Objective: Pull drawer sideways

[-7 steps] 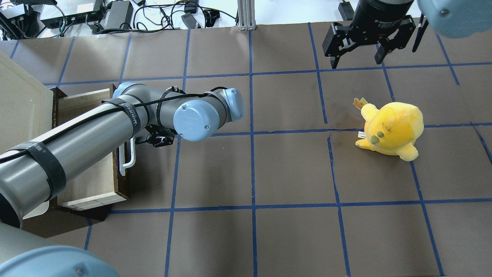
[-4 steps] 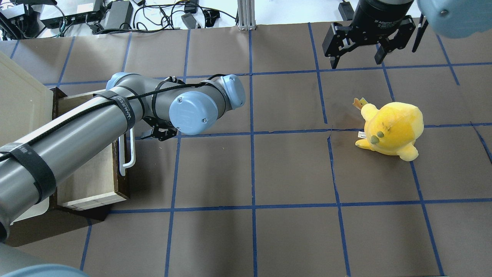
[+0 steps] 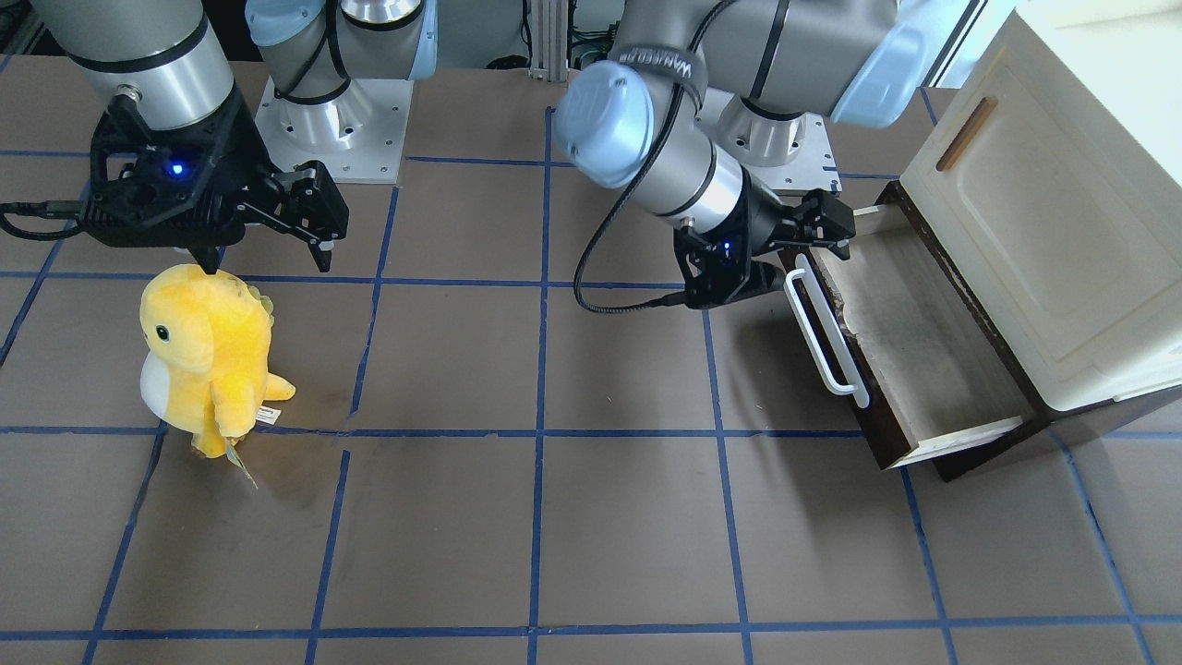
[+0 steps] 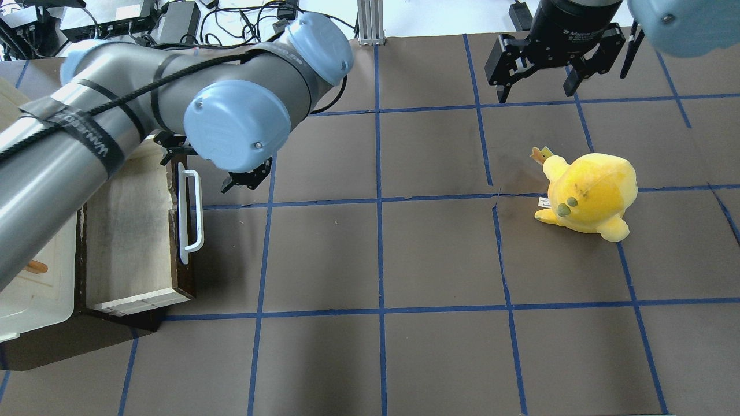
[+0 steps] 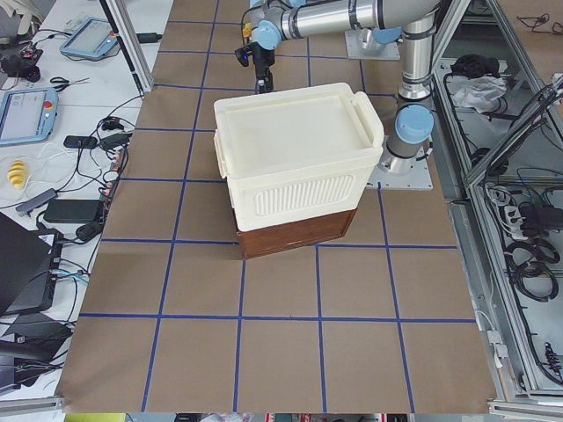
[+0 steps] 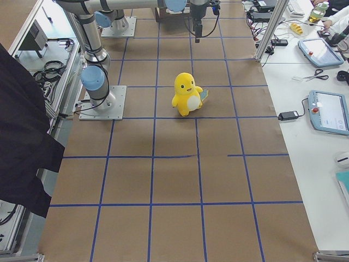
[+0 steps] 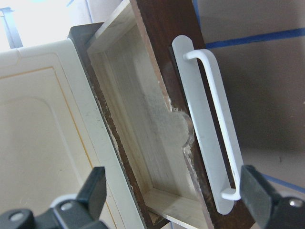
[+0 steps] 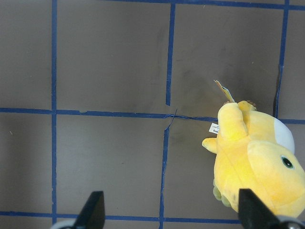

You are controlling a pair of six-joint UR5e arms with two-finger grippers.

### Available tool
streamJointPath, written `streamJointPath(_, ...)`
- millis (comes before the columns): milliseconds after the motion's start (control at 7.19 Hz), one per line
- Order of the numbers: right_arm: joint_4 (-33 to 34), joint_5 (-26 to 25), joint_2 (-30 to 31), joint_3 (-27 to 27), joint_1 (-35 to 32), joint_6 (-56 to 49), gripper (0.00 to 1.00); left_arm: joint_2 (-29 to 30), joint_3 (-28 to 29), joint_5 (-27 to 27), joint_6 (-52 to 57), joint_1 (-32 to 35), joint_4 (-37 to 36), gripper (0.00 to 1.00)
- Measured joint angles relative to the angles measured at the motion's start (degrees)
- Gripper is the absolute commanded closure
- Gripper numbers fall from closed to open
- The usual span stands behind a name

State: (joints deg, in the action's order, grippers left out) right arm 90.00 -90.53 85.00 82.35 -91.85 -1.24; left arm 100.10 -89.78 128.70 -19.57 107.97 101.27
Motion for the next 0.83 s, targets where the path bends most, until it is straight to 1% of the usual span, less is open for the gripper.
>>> streamJointPath(278, 0.0, 0.0, 0.0, 0.0, 0.0, 0.0, 0.0, -6.5, 1.2, -10.3, 4.2, -1.2, 0.2, 0.0)
streamJointPath(417, 0.0, 0.0, 0.0, 0.0, 0.0, 0.0, 0.0, -8.8, 1.4, -14.8, 6.8, -3.9, -0.1, 0.0)
streamJointPath(556, 0.0, 0.0, 0.0, 0.0, 0.0, 0.0, 0.0, -10.3, 1.8, -19.7, 10.0, -7.9, -0.4, 0.0)
streamJointPath(834, 0.0, 0.0, 0.0, 0.0, 0.0, 0.0, 0.0, -11.5, 3.6, -29.3, 12.6, -14.7, -0.8, 0.0)
